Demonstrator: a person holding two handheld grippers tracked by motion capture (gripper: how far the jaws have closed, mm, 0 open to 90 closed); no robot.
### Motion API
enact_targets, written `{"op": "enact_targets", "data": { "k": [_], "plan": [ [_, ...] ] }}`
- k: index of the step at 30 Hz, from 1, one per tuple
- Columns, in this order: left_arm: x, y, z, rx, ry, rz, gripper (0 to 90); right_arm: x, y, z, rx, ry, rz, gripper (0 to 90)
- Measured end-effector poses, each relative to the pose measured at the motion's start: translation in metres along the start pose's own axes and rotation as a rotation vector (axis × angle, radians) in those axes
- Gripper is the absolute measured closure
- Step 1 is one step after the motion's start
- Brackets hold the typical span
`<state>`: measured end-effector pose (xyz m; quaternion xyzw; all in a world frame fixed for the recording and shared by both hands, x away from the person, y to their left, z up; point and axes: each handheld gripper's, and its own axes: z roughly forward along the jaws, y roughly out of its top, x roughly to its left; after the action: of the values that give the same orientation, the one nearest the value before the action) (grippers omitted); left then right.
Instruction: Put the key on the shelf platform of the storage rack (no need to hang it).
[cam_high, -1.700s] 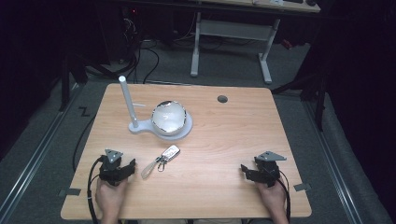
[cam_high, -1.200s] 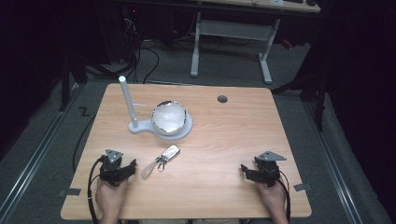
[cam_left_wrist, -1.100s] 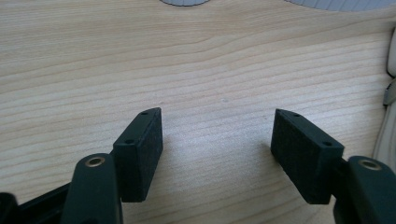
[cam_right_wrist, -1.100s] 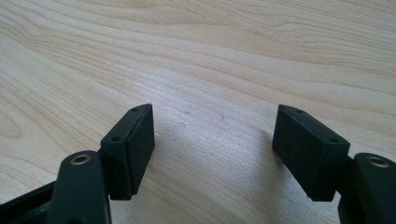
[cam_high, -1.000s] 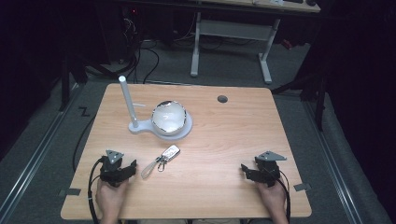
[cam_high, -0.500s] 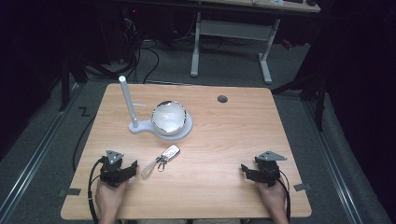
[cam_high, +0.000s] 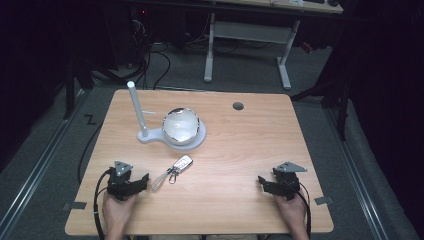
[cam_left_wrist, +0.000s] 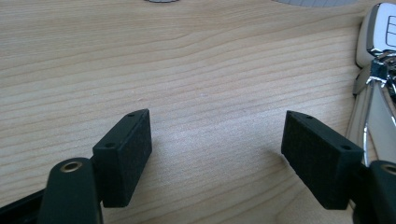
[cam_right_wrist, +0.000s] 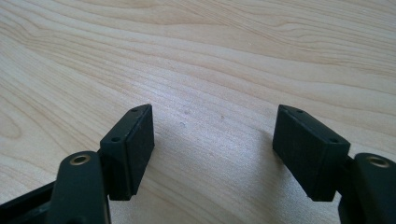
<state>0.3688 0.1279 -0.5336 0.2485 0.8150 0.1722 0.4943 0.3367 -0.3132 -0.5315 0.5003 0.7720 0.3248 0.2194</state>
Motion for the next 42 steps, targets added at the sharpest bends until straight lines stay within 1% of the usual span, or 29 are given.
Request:
{"op": "enact_targets", "data": {
  "k": [2, 3, 6, 8, 9, 14, 15, 16, 17, 18, 19, 20, 21, 23, 24, 25, 27, 29, 30, 31, 32, 33, 34, 35, 36, 38, 40, 41, 42],
  "plan": [
    [0.001, 0.001, -0.001, 0.009, -0.004, 0.000, 24.9, 0.000, 0.000, 0.000, 0.000, 0.000, -0.001, 29.8],
    [0.001, 0.003, -0.001, 0.021, -0.011, -0.002, 25.2, 0.000, 0.000, 0.000, 0.000, 0.000, 0.000, 29.8],
    [0.001, 0.004, -0.002, 0.029, -0.013, -0.013, 25.3, 0.000, 0.000, 0.000, 0.000, 0.000, 0.000, 29.8],
    [0.002, 0.004, -0.003, 0.033, -0.019, -0.003, 25.4, 0.000, 0.000, 0.000, 0.000, 0.000, 0.001, 29.8],
    [0.001, 0.004, -0.004, 0.032, -0.017, -0.012, 25.5, 0.000, 0.000, 0.000, 0.000, 0.000, 0.001, 29.8],
    [0.000, 0.005, -0.006, 0.042, -0.032, -0.012, 26.3, 0.000, 0.000, 0.000, -0.001, 0.000, -0.001, 29.8],
    [-0.002, 0.005, -0.008, 0.053, -0.029, -0.017, 26.4, 0.000, 0.000, 0.000, -0.001, 0.000, -0.001, 29.8],
    [-0.002, 0.005, -0.008, 0.053, -0.029, -0.017, 26.4, 0.000, 0.000, 0.000, -0.001, 0.000, -0.001, 29.7],
    [-0.002, 0.005, -0.009, 0.056, -0.034, -0.010, 26.4, 0.000, 0.000, 0.000, -0.001, 0.000, -0.001, 29.7],
    [-0.004, 0.005, -0.010, 0.060, -0.033, -0.021, 26.4, 0.000, 0.000, 0.000, -0.001, 0.000, -0.001, 29.8],
    [-0.004, 0.006, -0.012, 0.062, -0.042, -0.011, 26.4, 0.000, 0.000, 0.000, 0.000, 0.000, -0.001, 29.8],
    [-0.006, 0.006, -0.014, 0.061, -0.043, -0.015, 26.4, 0.000, 0.000, 0.000, 0.000, 0.000, -0.001, 29.7],
    [-0.007, 0.006, -0.016, 0.066, -0.053, -0.018, 26.4, 0.000, 0.000, 0.000, 0.001, 0.001, -0.001, 29.7],
    [-0.008, 0.006, -0.019, 0.069, -0.065, -0.012, 26.4, 0.000, 0.000, 0.000, -0.001, 0.001, -0.002, 29.7],
    [-0.010, 0.006, -0.021, 0.070, -0.066, -0.020, 26.4, 0.000, 0.000, 0.000, 0.000, 0.001, -0.002, 29.7],
    [-0.010, 0.006, -0.022, 0.076, -0.076, -0.012, 26.4, 0.000, 0.000, 0.000, 0.000, 0.001, -0.002, 29.7],
    [-0.013, 0.005, -0.027, 0.084, -0.088, -0.012, 26.6, 0.000, 0.000, 0.000, 0.000, 0.001, -0.002, 29.6],
    [-0.014, 0.005, -0.028, 0.087, -0.091, -0.012, 26.6, 0.000, 0.000, 0.000, 0.000, 0.001, -0.002, 29.6],
    [-0.015, 0.005, -0.031, 0.097, -0.106, -0.002, 26.6, 0.000, 0.000, 0.000, 0.000, 0.001, -0.002, 29.6],
    [-0.015, 0.005, -0.031, 0.097, -0.106, -0.002, 26.6, 0.000, 0.000, 0.000, 0.000, 0.001, -0.002, 29.6],
    [-0.018, 0.004, -0.035, 0.105, -0.101, -0.018, 26.6, 0.000, 0.000, 0.000, 0.000, 0.001, -0.002, 29.6],
    [-0.018, 0.004, -0.035, 0.105, -0.101, -0.018, 26.6, 0.000, 0.000, 0.000, 0.000, 0.001, -0.002, 29.6],
    [-0.019, 0.003, -0.036, 0.111, -0.115, 0.000, 26.6, 0.000, 0.000, 0.000, 0.000, 0.001, -0.002, 29.6],
    [-0.022, 0.001, -0.039, 0.115, -0.100, -0.012, 26.6, 0.000, 0.000, 0.000, 0.000, 0.001, -0.002, 29.6],
    [-0.022, 0.001, -0.039, 0.115, -0.100, -0.012, 26.6, 0.000, 0.000, 0.000, 0.000, 0.001, -0.002, 29.6],
    [-0.022, -0.001, -0.041, 0.127, -0.121, 0.016, 26.6, 0.000, 0.000, 0.000, 0.000, 0.001, -0.002, 29.6],
    [-0.026, -0.003, -0.044, 0.134, -0.110, -0.002, 26.6, 0.000, 0.000, 0.000, 0.000, 0.001, -0.002, 29.6],
    [-0.027, -0.005, -0.045, 0.143, -0.116, 0.001, 26.6, 0.000, 0.000, 0.000, 0.000, 0.001, -0.002, 29.6],
    [-0.029, -0.008, -0.046, 0.151, -0.124, 0.022, 26.7, 0.000, 0.000, 0.000, 0.000, 0.001, -0.002, 29.5]
  ]
}}
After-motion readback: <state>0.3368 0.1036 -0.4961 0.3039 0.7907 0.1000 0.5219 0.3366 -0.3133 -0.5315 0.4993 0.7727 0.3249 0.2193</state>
